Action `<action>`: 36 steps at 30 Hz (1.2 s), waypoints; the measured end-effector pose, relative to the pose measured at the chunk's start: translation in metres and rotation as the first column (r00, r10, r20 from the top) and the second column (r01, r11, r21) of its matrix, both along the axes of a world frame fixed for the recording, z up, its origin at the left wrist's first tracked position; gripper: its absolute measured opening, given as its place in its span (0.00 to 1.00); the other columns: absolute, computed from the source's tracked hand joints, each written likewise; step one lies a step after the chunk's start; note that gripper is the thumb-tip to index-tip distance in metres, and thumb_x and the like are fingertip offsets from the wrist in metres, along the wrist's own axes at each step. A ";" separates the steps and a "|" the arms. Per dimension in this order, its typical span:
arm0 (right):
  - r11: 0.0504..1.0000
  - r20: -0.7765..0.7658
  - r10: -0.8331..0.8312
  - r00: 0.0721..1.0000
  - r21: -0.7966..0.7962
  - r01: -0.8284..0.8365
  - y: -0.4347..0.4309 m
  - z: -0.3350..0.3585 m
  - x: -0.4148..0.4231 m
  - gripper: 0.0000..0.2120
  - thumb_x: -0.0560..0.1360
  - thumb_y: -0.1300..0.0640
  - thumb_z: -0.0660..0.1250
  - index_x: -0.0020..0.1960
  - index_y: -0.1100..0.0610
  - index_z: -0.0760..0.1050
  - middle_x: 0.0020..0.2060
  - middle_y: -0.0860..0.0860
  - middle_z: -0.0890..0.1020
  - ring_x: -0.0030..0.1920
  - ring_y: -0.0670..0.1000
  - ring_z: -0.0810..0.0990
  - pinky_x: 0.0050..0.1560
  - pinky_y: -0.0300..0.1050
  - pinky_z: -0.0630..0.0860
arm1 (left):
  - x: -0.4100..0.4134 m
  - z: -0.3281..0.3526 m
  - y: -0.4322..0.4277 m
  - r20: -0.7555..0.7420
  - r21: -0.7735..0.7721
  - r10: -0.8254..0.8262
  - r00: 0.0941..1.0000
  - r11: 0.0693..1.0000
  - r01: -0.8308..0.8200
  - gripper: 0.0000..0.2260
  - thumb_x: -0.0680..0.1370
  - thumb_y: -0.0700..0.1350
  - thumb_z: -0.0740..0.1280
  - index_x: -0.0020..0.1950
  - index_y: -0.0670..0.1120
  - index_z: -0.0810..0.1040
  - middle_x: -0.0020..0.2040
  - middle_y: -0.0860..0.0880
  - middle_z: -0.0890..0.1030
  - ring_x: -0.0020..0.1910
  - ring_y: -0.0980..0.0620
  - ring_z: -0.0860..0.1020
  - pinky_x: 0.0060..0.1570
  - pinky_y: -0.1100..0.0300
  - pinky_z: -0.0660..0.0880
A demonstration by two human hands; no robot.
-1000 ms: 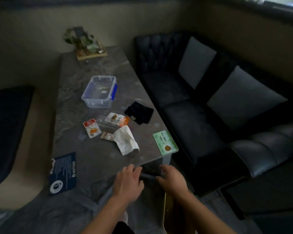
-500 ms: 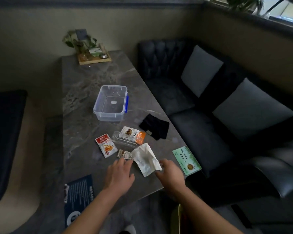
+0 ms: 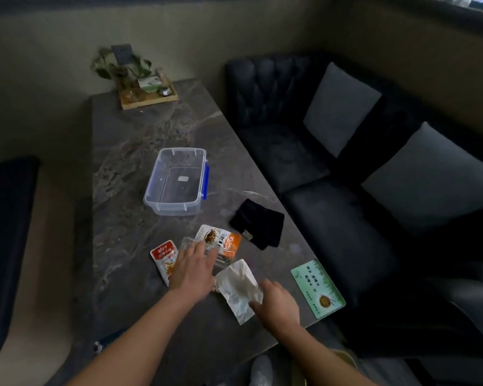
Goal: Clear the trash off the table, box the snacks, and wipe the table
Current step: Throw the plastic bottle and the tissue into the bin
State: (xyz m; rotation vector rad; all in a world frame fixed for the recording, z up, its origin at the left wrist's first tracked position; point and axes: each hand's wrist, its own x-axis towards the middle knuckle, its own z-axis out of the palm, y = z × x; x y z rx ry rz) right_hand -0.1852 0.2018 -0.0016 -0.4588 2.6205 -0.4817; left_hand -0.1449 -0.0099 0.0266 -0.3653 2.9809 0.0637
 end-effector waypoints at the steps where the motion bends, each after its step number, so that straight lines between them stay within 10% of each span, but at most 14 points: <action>1: 1.000 -0.014 0.000 1.000 -0.018 0.000 0.000 -0.003 -0.002 0.13 0.76 0.46 0.69 0.58 0.48 0.75 0.52 0.48 0.79 0.53 0.52 0.79 0.48 0.49 0.79 | -0.008 -0.001 -0.003 0.017 -0.021 -0.012 1.000 1.000 0.013 0.31 0.75 0.50 0.68 0.75 0.52 0.60 0.73 0.42 0.65 0.74 0.42 0.61 0.74 0.46 0.58; 17: 0.967 0.097 -0.209 0.973 -0.126 0.220 0.008 0.005 -0.001 0.05 0.75 0.56 0.66 0.41 0.51 0.80 0.38 0.46 0.81 0.39 0.46 0.78 0.40 0.43 0.76 | -0.052 -0.022 -0.035 0.174 -0.047 -0.194 0.965 0.978 0.205 0.18 0.74 0.52 0.68 0.62 0.54 0.71 0.59 0.53 0.78 0.59 0.49 0.75 0.66 0.49 0.66; 27: 0.886 0.099 -0.387 0.917 -0.236 0.399 0.035 0.033 0.031 0.04 0.76 0.53 0.71 0.43 0.44 0.80 0.38 0.43 0.81 0.40 0.41 0.80 0.41 0.35 0.76 | -0.026 -0.008 -0.031 -0.064 0.304 -0.031 0.998 0.952 0.048 0.21 0.71 0.59 0.71 0.61 0.54 0.75 0.55 0.52 0.80 0.50 0.50 0.79 0.42 0.55 0.74; 36: 0.730 0.107 -0.614 0.782 -0.299 0.614 0.092 0.053 0.059 0.05 0.76 0.52 0.73 0.43 0.42 0.80 0.39 0.42 0.83 0.40 0.39 0.82 0.39 0.37 0.80 | -0.020 0.003 0.045 -0.047 0.562 0.039 0.998 0.827 -0.006 0.27 0.67 0.60 0.75 0.63 0.52 0.77 0.53 0.50 0.82 0.49 0.49 0.79 0.45 0.57 0.72</action>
